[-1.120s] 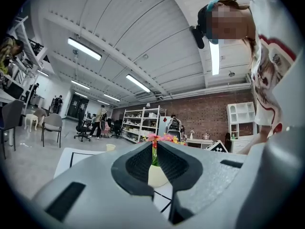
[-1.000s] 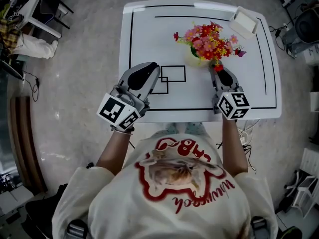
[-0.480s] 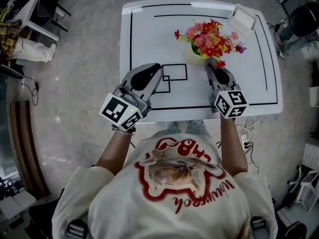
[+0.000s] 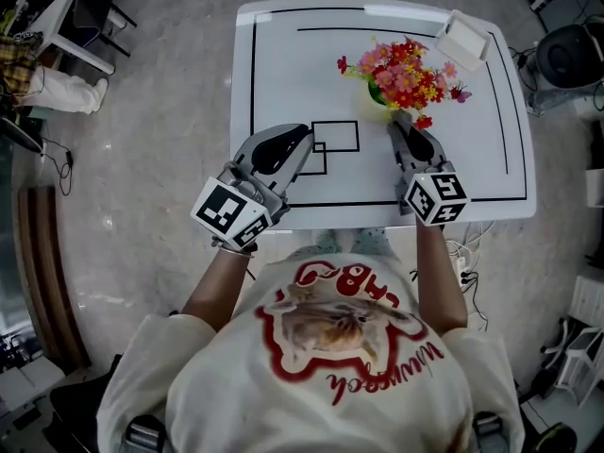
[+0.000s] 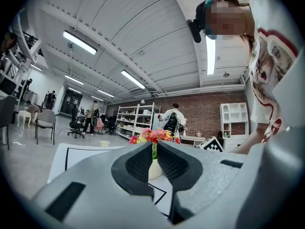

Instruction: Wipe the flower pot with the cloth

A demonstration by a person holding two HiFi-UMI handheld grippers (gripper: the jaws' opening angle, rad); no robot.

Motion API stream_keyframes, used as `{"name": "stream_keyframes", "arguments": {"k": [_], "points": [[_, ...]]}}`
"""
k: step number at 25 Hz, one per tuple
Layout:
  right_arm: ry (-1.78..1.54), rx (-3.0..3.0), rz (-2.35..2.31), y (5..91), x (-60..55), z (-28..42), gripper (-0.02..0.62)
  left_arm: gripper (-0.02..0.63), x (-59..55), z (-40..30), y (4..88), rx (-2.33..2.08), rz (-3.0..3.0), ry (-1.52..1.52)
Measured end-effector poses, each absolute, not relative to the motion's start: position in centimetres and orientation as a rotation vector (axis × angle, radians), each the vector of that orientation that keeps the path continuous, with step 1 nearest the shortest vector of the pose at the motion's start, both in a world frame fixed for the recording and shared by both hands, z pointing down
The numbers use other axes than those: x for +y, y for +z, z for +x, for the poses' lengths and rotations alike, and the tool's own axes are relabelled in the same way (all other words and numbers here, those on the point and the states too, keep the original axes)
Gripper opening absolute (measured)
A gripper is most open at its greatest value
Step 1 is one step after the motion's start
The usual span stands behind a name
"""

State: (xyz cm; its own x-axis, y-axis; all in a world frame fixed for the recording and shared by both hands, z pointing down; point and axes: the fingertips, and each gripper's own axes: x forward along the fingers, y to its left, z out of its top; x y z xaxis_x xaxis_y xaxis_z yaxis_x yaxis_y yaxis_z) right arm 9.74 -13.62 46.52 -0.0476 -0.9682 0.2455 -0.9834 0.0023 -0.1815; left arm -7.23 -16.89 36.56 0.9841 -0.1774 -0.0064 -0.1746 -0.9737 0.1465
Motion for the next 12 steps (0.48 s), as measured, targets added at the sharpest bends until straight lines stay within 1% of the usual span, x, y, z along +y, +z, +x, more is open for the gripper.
{"name": "stream_keyframes", "arguments": {"k": [12], "points": [[0.464,-2.219,2.117,46.0,-14.1,8.7,0.044,0.034,-16.9,-8.4,36.8,-0.292,2.971,-0.030]]}}
